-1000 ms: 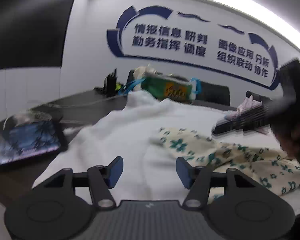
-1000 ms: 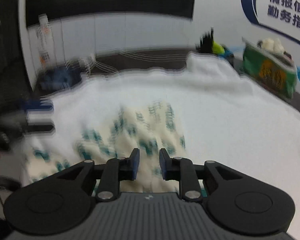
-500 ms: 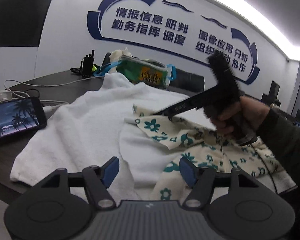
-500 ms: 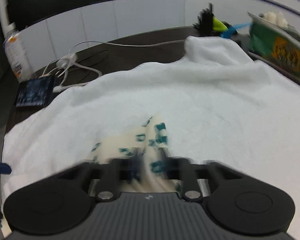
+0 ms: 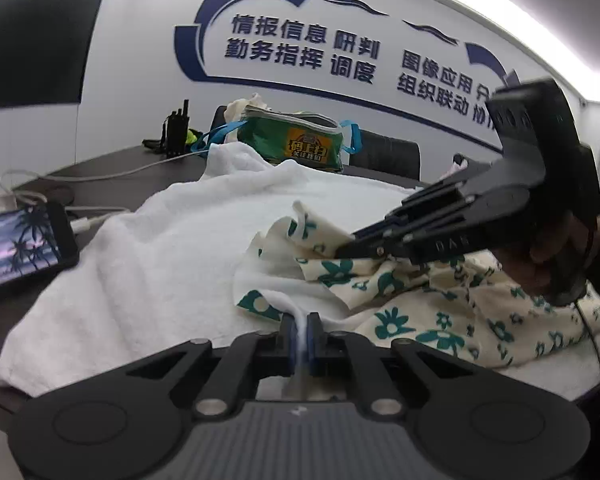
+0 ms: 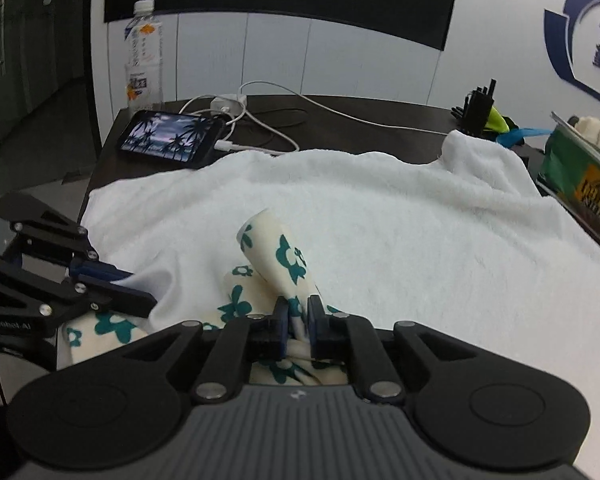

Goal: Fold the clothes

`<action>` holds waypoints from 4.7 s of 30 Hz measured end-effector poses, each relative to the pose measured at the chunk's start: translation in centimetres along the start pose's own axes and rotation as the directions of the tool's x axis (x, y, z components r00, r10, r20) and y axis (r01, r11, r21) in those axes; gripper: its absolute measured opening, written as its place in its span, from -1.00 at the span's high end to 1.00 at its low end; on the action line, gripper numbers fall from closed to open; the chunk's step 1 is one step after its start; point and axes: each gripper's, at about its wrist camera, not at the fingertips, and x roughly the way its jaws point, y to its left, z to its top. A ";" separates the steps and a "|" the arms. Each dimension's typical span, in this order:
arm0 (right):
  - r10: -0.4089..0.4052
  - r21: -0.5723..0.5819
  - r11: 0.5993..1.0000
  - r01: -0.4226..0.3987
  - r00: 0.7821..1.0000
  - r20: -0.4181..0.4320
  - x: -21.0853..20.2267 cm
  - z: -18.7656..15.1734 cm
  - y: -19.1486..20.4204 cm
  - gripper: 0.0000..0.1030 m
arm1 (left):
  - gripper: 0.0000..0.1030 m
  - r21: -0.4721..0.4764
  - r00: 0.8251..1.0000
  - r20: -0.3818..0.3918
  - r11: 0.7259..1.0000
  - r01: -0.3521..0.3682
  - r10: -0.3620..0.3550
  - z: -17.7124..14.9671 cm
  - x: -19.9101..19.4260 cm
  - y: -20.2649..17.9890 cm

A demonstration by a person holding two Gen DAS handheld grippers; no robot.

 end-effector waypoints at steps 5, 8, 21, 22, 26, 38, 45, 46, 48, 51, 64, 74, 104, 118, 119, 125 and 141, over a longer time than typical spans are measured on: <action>0.077 -0.052 0.996 -0.076 0.997 0.008 -0.3 -0.1 0.4 -0.35 | 0.78 -0.012 1.000 0.016 1.000 -0.009 0.009 0.2 -1.0 0.8; 0.204 -0.038 0.979 -0.202 0.978 0.039 -0.8 0.0 -0.2 -0.48 | 0.74 -0.009 0.999 0.018 1.000 -0.029 0.029 0.3 -1.3 1.0; 0.315 -0.139 0.936 -0.323 0.946 -0.077 0.9 -0.5 0.7 -0.98 | 0.31 -0.098 0.995 0.097 0.995 0.000 0.009 0.8 -3.6 4.0; 0.322 -0.136 0.934 -0.331 0.943 -0.079 0.8 -0.5 0.5 -0.98 | 0.29 -0.112 0.994 0.106 0.994 0.009 0.003 0.8 -3.9 4.4; 0.292 -0.178 0.935 -0.307 0.950 -0.106 1.0 -0.9 0.9 -0.97 | 0.21 -0.160 0.994 0.105 0.987 0.003 0.014 0.8 -4.0 5.2; 0.130 -0.086 0.989 -0.123 0.987 0.093 -2.5 -1.6 -0.5 0.77 | 0.18 -0.144 0.997 0.073 0.990 -0.007 0.018 0.3 -2.7 4.6; 0.030 0.056 0.997 -0.045 0.966 0.258 -6.8 -4.1 -0.6 0.77 | 0.15 -0.205 0.995 0.035 0.973 0.102 -0.097 0.3 -1.2 3.8; 0.020 0.071 0.997 -0.041 0.963 0.269 -7.2 -4.3 -0.6 0.77 | 0.14 -0.221 0.990 0.035 0.965 0.142 -0.138 0.5 -0.8 3.3; 0.005 0.098 0.995 -0.034 0.958 0.286 -7.6 -4.7 -0.7 0.77 | 0.14 -0.235 0.975 0.044 0.946 0.221 -0.217 0.8 0.2 1.9; -0.017 0.129 0.991 -0.024 0.954 0.301 -8.0 -5.0 -0.9 0.77 | 0.38 -0.220 0.955 0.087 0.930 0.296 -0.284 1.4 1.5 -0.4; -0.447 0.695 0.709 0.119 0.839 0.311 -20.9 -19.5 -2.4 0.54 | 0.38 0.045 0.731 0.111 0.738 0.673 -0.673 3.2 4.3 -14.6; -0.725 0.829 0.481 0.285 0.661 0.194 -28.8 -24.6 -1.2 -0.09 | -0.03 0.082 0.862 0.060 0.863 0.498 -0.503 2.9 4.5 -11.0; -0.503 -0.078 0.850 0.522 0.846 0.175 -21.8 -18.0 4.1 0.96 | 0.15 0.331 0.881 -0.140 0.817 0.472 -0.452 1.7 8.1 -16.3; -0.744 0.813 0.391 0.432 0.668 0.003 -29.6 -27.2 1.4 -0.32 | -0.58 0.492 0.756 -0.396 0.574 0.654 -0.522 15.9 17.0 -20.5; -0.736 0.888 0.310 0.340 0.677 -0.002 -29.9 -28.2 0.8 -0.31 | -0.58 0.438 0.674 -0.484 0.513 0.738 -0.558 16.1 20.0 -22.0; -0.739 0.971 0.105 0.216 0.670 -0.069 -27.6 -28.8 -1.2 -0.17 | -0.33 0.252 0.469 -0.704 0.430 0.867 -0.534 12.1 30.6 -29.3; -0.643 0.343 0.741 0.577 0.756 0.119 -18.4 -8.1 -11.6 0.86 | 0.85 0.153 0.916 -0.061 0.903 0.401 -0.396 13.7 23.3 -16.7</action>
